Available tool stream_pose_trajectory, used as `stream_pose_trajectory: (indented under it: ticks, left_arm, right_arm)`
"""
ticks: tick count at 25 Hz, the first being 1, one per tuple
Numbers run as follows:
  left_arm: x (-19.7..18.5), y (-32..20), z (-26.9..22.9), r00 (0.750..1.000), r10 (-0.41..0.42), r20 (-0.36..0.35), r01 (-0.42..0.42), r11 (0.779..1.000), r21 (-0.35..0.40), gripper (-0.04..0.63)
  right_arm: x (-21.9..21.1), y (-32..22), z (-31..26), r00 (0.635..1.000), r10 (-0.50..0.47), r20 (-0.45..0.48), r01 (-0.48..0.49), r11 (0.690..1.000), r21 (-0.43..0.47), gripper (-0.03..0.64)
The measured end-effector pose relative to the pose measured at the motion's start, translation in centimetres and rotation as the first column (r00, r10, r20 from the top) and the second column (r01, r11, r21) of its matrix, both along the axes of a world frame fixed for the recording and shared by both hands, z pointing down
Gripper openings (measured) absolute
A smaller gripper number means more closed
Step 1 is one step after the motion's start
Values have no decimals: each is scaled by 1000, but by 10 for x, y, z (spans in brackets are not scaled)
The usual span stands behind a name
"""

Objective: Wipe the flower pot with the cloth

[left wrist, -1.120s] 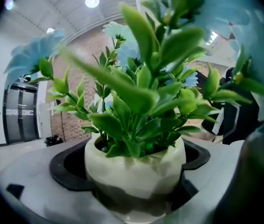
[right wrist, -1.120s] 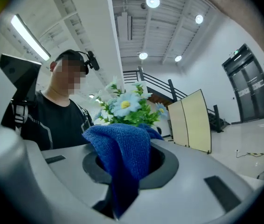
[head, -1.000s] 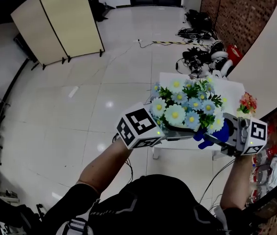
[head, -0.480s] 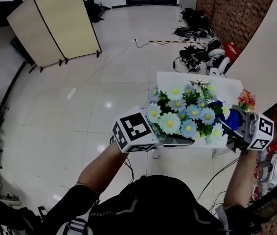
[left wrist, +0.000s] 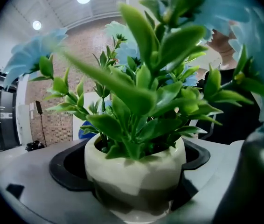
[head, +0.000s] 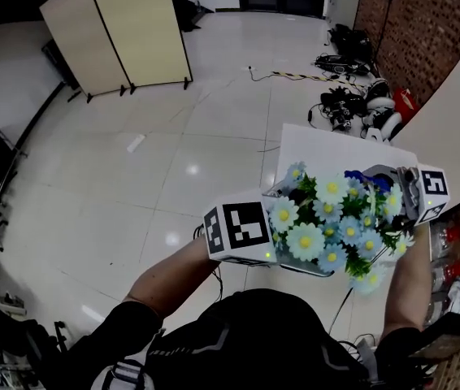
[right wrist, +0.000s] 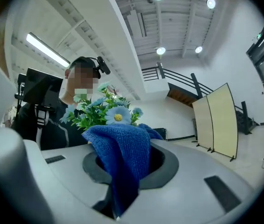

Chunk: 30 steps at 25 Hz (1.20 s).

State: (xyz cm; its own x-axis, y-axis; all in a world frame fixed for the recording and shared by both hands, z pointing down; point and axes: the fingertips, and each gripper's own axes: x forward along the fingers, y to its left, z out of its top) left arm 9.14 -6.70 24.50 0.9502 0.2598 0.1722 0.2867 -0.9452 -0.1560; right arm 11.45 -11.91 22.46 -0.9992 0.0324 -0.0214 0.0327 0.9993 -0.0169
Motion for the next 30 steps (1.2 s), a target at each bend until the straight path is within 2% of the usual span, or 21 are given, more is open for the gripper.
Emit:
stream_pose_trajectory:
  ticks: [3,6,12,18,23,25,27,28,30]
  left_arm:
    - [-9,-3,5,1000,-14,7,14,1000,0,557]
    - [-11,-13,4,999,-34,-7,33,999,-26,557]
    - [-7,-41,-1,993,-116,-20,115,991,-66,557]
    - [-3,-65,2,980,-197,-21,195,978,-79,557]
    - [8,-70,12,971,-236,-24,233,967,-101,557]
    - [14,-75,11,969,-247,-29,241,962,-126,557]
    - [13,-81,8,964,-262,-37,254,956,-146,557]
    - [11,-84,5,961,-272,-43,262,952,-156,557]
    - [5,-94,-7,952,-300,-67,284,942,-182,557]
  right_arm:
    - [-2,7,5,999,-34,-10,33,999,-11,75]
    - [3,17,8,1000,-23,-5,23,1000,-16,75]
    - [4,38,15,989,146,-25,-146,989,1,75]
    - [-16,45,6,949,315,-2,-315,949,18,75]
    - [-29,51,10,922,385,-43,-383,923,43,77]
    - [-22,46,7,901,431,-37,-430,902,49,75]
    - [-10,40,-1,862,507,7,-507,861,42,77]
    - [-3,37,-6,828,559,42,-560,828,21,77]
    - [13,31,-10,730,676,98,-676,736,-40,77]
